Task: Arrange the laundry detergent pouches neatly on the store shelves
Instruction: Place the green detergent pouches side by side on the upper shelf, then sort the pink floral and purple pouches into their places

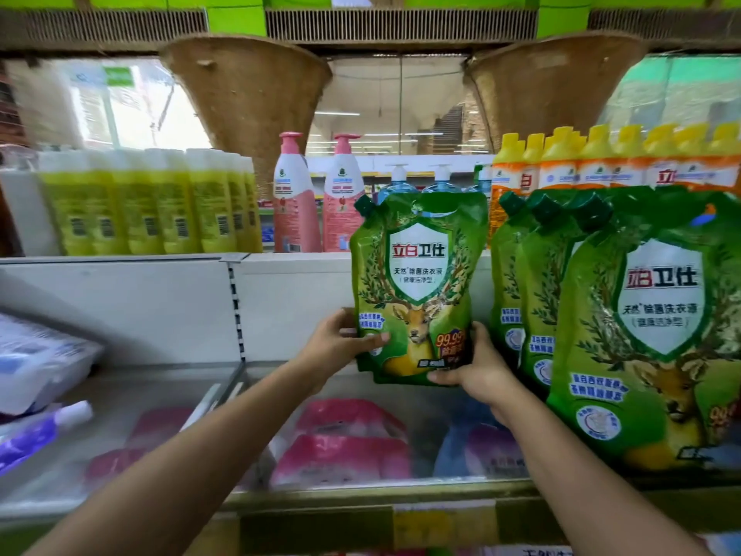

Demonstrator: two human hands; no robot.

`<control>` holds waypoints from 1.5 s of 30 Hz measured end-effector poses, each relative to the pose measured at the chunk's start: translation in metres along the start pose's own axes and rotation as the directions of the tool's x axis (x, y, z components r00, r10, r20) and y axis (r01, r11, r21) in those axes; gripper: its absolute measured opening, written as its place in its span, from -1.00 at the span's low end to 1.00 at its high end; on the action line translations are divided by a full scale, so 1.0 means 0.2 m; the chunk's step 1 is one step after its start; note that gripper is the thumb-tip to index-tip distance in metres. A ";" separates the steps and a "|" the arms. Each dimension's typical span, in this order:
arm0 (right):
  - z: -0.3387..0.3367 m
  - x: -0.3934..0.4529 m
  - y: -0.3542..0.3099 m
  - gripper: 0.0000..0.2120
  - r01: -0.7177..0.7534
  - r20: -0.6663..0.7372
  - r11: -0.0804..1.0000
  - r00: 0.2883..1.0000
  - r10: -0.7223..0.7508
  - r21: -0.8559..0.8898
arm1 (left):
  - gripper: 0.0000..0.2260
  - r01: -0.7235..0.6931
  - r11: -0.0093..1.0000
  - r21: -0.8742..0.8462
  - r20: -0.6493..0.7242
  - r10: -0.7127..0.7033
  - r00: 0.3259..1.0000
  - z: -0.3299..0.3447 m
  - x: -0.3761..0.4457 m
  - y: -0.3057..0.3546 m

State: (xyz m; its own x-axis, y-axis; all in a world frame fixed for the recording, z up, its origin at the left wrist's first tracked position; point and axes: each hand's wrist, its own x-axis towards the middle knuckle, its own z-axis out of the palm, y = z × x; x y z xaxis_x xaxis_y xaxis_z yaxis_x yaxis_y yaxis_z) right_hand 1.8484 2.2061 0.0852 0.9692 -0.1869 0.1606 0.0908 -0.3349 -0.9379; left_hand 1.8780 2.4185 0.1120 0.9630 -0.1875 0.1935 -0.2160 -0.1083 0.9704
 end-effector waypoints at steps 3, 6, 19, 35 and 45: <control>0.00 -0.05 -0.02 0.23 -0.030 -0.036 0.999 0.999 0.030 0.020 | -0.61 0.017 0.998 0.064 -0.035 -0.015 0.999 -0.08 -0.10 0.03; 0.05 -0.11 -0.07 0.29 -0.065 -0.099 0.998 0.993 0.065 -0.001 | -0.62 0.023 0.998 0.062 -0.073 -0.018 0.997 -0.21 -0.22 0.08; 0.73 -0.83 -0.44 -0.13 0.065 -0.116 0.998 0.991 -0.063 0.013 | -0.80 -0.039 0.993 -0.109 -0.117 0.026 0.993 -0.71 -1.17 0.18; 1.48 -1.70 -0.61 -0.41 0.105 0.143 0.980 0.981 -0.130 0.170 | -0.79 0.110 0.957 -0.270 -0.406 -0.216 0.888 -1.36 -2.31 -0.11; 1.74 -1.43 -0.78 -0.53 0.174 0.196 0.962 0.957 -0.216 0.210 | -0.76 0.027 0.943 -0.332 -0.520 -0.207 0.828 -1.63 -2.10 -0.08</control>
State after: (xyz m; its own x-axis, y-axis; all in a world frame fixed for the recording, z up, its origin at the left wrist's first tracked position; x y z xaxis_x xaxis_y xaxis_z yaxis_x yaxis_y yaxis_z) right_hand 1.6364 2.6340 0.0785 0.9524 0.0742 0.2958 0.3042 -0.1609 -0.9389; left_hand 1.5302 2.8165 0.0626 0.9263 0.3752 0.0350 -0.1244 0.2169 0.9682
